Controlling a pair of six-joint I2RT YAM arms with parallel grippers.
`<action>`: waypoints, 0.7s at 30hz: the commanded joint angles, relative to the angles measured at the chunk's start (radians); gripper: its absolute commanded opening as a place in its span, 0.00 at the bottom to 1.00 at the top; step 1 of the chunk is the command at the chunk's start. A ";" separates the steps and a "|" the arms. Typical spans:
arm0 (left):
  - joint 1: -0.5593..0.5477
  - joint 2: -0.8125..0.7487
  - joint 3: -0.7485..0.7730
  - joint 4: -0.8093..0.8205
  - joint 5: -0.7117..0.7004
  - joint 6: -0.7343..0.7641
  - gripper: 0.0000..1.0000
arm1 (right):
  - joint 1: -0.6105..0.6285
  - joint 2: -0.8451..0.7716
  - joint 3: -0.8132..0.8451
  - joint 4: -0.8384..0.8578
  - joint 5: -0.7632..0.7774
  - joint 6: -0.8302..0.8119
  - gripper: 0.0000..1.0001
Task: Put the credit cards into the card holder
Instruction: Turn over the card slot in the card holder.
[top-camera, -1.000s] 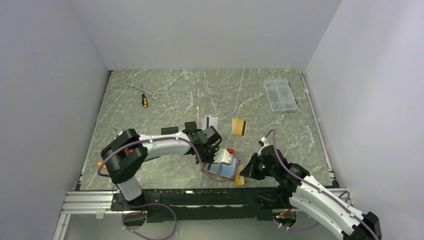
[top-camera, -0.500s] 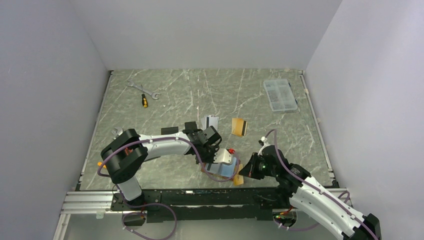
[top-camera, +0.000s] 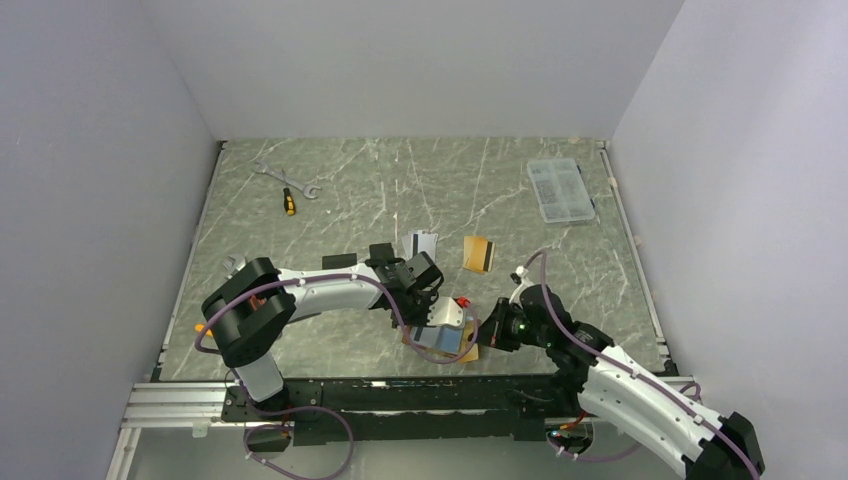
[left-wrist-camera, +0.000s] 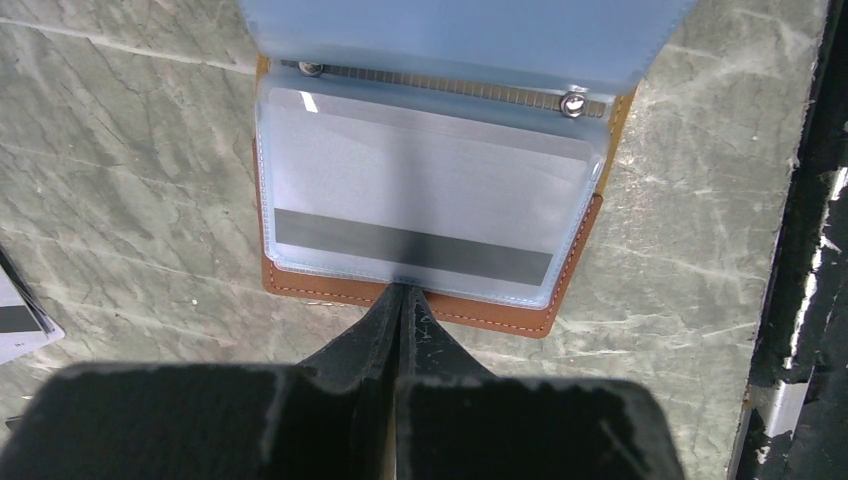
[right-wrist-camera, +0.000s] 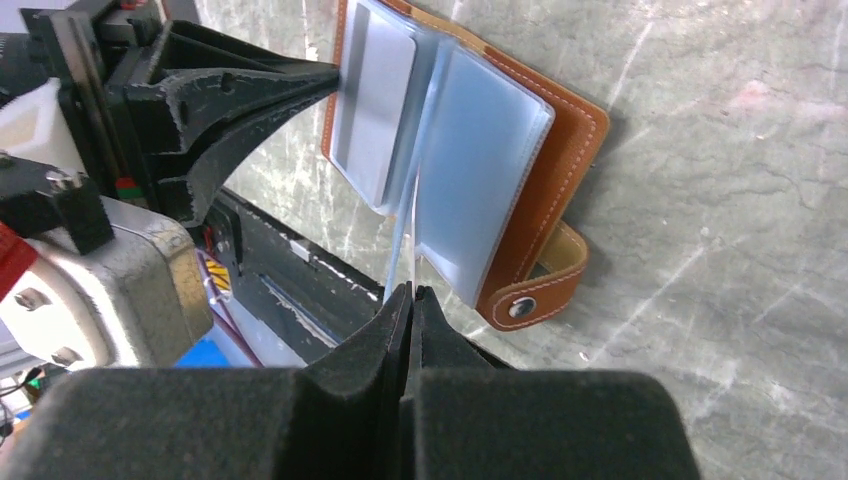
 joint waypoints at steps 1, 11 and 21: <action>-0.001 -0.019 0.007 -0.033 0.036 0.003 0.05 | 0.005 0.009 0.012 0.132 -0.029 0.018 0.00; 0.068 -0.074 -0.003 -0.052 0.143 0.022 0.05 | 0.004 0.221 0.031 0.308 -0.067 0.006 0.00; 0.073 -0.081 -0.065 -0.019 0.152 0.068 0.05 | 0.005 0.365 0.093 0.391 -0.075 -0.017 0.00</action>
